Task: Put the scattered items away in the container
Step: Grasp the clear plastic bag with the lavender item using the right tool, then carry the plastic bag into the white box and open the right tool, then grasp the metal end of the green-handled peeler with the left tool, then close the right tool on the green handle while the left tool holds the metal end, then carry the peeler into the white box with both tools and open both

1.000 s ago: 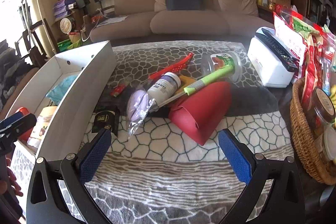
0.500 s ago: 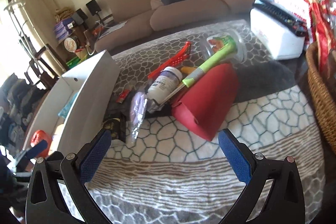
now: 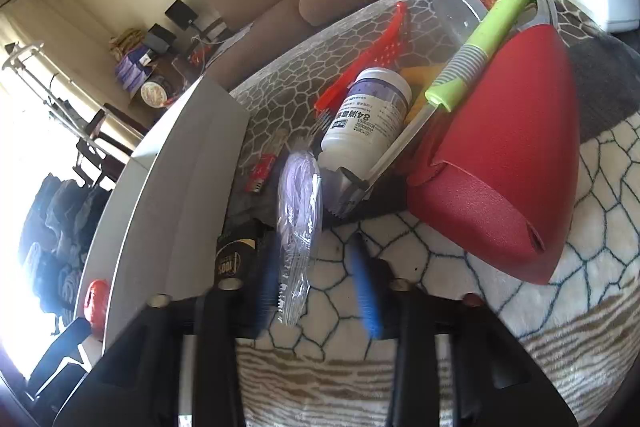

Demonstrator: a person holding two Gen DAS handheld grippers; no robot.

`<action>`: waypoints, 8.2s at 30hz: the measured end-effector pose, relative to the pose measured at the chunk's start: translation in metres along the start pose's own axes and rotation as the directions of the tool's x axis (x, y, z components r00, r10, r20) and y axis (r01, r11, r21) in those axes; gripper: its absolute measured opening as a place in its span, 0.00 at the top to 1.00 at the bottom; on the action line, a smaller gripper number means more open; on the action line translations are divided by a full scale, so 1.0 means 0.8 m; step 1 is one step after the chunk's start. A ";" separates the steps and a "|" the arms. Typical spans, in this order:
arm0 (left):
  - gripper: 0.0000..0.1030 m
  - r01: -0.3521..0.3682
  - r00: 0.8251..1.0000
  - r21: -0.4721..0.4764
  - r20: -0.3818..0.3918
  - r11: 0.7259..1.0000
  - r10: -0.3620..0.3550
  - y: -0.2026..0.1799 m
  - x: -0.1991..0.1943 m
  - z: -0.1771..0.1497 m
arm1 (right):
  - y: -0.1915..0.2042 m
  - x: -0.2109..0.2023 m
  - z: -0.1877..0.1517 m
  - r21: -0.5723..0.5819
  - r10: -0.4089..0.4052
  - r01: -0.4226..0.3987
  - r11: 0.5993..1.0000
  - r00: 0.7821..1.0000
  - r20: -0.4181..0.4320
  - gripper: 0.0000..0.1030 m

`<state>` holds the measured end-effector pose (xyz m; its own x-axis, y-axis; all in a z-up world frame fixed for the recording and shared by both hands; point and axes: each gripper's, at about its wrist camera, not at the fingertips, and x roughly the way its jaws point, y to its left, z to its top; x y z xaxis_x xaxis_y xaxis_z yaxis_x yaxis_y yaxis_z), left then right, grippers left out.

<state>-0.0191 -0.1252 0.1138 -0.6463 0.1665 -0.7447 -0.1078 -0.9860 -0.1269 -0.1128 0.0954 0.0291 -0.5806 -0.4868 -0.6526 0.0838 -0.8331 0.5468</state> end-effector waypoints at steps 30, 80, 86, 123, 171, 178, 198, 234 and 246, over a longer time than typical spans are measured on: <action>0.00 -0.149 0.981 -0.307 0.070 0.940 0.178 0.195 -0.060 0.009 | 0.245 -0.056 -0.011 -0.225 0.380 -0.383 0.896 0.923 -0.057 0.91; 0.00 -0.140 0.985 -0.262 0.061 0.955 0.161 0.214 -0.055 0.011 | 0.314 0.057 -0.021 -0.445 0.064 -0.173 0.878 0.966 -0.251 0.15; 0.00 -0.199 0.972 -0.187 0.090 0.962 0.219 0.179 -0.057 0.015 | 0.272 -0.021 -0.024 -0.519 -0.077 0.047 0.854 0.996 -0.037 0.00; 0.00 0.197 0.980 0.272 -0.026 0.942 -0.197 -0.155 0.056 -0.012 | -0.088 -0.113 0.047 -0.002 -0.220 0.223 0.975 0.965 0.140 0.00; 0.76 0.307 0.911 -0.289 -0.185 0.907 -0.368 -0.084 0.123 -0.011 | -0.109 -0.094 0.040 0.246 0.098 -0.095 0.965 0.995 -0.001 0.00; 0.76 0.327 0.892 -0.291 -0.220 0.899 -0.395 -0.096 0.110 -0.043 | -0.125 -0.065 0.006 0.432 0.244 -0.200 0.880 0.969 -0.048 0.68; 0.78 0.362 0.921 -0.311 -0.029 0.879 -0.389 0.008 -0.032 0.000 | 0.064 -0.131 0.048 0.117 0.384 -0.388 0.914 0.922 0.053 0.83; 0.43 0.050 0.998 -0.369 -0.015 0.928 -0.060 0.246 -0.041 -0.020 | 0.302 0.116 0.037 -0.070 0.094 -0.113 0.991 0.969 -0.229 0.21; 0.00 0.016 0.999 -0.316 -0.036 0.949 -0.029 0.192 -0.079 -0.027 | 0.277 -0.003 0.007 -0.225 0.093 -0.145 0.963 0.969 -0.229 0.00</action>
<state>0.0210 -0.2874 0.1273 -0.6150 0.1947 -0.7641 0.1259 -0.9324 -0.3389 -0.0974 -0.0865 0.1544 -0.3697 -0.6089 -0.7018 0.3475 -0.7911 0.5033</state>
